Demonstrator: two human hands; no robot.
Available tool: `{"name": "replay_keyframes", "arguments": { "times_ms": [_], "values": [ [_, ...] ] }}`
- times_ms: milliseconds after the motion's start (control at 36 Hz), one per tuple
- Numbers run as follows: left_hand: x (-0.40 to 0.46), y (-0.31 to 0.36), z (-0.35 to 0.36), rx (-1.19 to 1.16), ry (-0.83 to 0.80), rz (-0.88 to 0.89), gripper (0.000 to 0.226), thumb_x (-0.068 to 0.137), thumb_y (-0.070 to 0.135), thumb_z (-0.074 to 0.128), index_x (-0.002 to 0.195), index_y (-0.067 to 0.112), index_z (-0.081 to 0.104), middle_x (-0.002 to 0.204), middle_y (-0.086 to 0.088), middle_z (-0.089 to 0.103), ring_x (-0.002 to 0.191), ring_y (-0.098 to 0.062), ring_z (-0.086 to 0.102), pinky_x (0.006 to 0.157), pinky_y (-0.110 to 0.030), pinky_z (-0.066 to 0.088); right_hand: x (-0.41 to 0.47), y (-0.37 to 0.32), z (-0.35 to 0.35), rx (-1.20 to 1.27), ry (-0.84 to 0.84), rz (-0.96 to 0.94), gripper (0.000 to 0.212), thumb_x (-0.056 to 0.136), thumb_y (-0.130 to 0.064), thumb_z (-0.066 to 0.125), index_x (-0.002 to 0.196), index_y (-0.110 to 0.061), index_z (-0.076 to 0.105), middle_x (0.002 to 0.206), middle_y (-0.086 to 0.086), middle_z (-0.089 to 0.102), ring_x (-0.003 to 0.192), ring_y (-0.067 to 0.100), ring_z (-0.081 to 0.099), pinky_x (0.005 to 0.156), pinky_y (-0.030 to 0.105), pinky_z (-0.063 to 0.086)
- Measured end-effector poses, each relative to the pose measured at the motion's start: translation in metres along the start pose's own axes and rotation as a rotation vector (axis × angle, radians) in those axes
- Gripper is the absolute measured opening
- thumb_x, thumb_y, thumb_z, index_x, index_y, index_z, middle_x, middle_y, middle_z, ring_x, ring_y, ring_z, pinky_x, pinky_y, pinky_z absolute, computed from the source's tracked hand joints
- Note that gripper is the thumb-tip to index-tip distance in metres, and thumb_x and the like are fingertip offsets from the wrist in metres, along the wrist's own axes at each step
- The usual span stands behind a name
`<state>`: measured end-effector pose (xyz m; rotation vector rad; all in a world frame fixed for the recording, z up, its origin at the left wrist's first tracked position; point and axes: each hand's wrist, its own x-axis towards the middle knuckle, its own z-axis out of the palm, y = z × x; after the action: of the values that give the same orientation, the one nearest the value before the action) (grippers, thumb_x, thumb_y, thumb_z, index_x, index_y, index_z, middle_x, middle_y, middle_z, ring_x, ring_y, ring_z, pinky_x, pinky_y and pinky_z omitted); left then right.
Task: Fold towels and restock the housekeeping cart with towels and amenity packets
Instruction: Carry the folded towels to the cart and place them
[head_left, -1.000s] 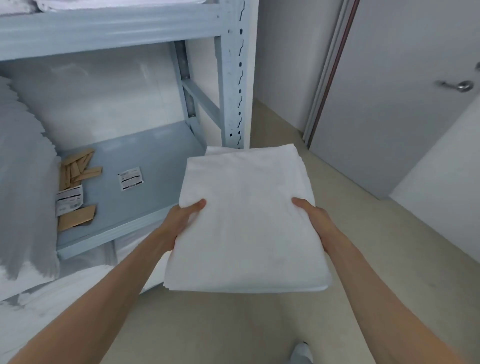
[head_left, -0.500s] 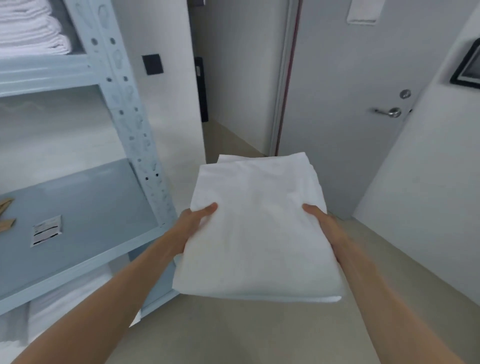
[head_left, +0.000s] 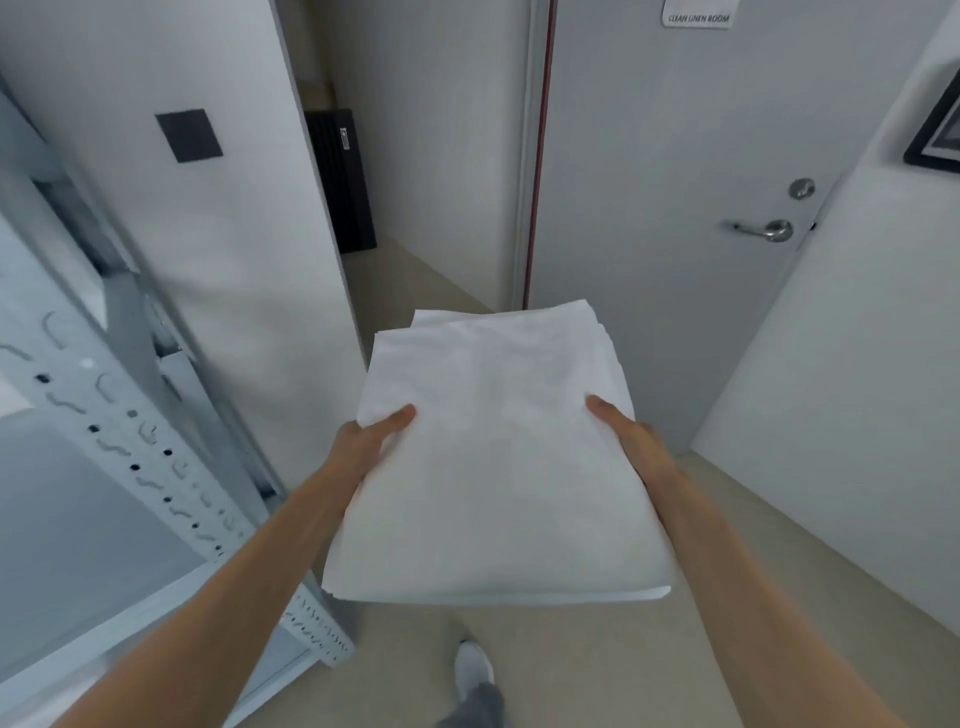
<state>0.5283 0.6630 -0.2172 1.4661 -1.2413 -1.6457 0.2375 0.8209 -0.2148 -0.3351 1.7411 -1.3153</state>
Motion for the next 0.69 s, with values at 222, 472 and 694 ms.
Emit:
{"name": "replay_keyframes", "arguments": {
  "times_ms": [222, 472, 694],
  "values": [
    [0.141, 0.063, 0.04, 0.068, -0.033, 0.058, 0.053, 0.06, 0.051, 0.091, 0.094, 0.016, 0.07, 0.086, 0.005, 0.076, 0.072, -0.014, 0.075, 0.058, -0.026, 0.056, 0.121, -0.078, 0.026, -0.093, 0.082, -0.023, 0.093, 0.048, -0.068, 0.082, 0.121, -0.013, 0.065, 0.106, 0.002, 0.074, 0.093, 0.026, 0.072, 0.085, 0.04, 0.057],
    [0.247, 0.141, 0.063, 0.047, -0.032, 0.091, 0.043, 0.065, 0.049, 0.089, 0.087, 0.017, 0.07, 0.077, 0.008, 0.077, 0.07, -0.015, 0.075, 0.066, -0.029, 0.057, 0.222, -0.165, 0.058, -0.153, 0.093, -0.076, 0.086, 0.06, -0.071, 0.077, 0.126, -0.018, 0.059, 0.112, 0.001, 0.07, 0.095, 0.024, 0.069, 0.078, 0.037, 0.054],
    [0.337, 0.166, 0.078, 0.018, 0.046, 0.076, 0.043, 0.067, 0.05, 0.088, 0.085, 0.016, 0.071, 0.073, 0.008, 0.076, 0.072, -0.02, 0.075, 0.075, -0.037, 0.06, 0.323, -0.216, 0.082, -0.165, -0.04, -0.127, 0.071, 0.06, -0.067, 0.081, 0.11, -0.019, 0.07, 0.093, -0.001, 0.078, 0.081, 0.022, 0.076, 0.072, 0.036, 0.057]
  ]
}}
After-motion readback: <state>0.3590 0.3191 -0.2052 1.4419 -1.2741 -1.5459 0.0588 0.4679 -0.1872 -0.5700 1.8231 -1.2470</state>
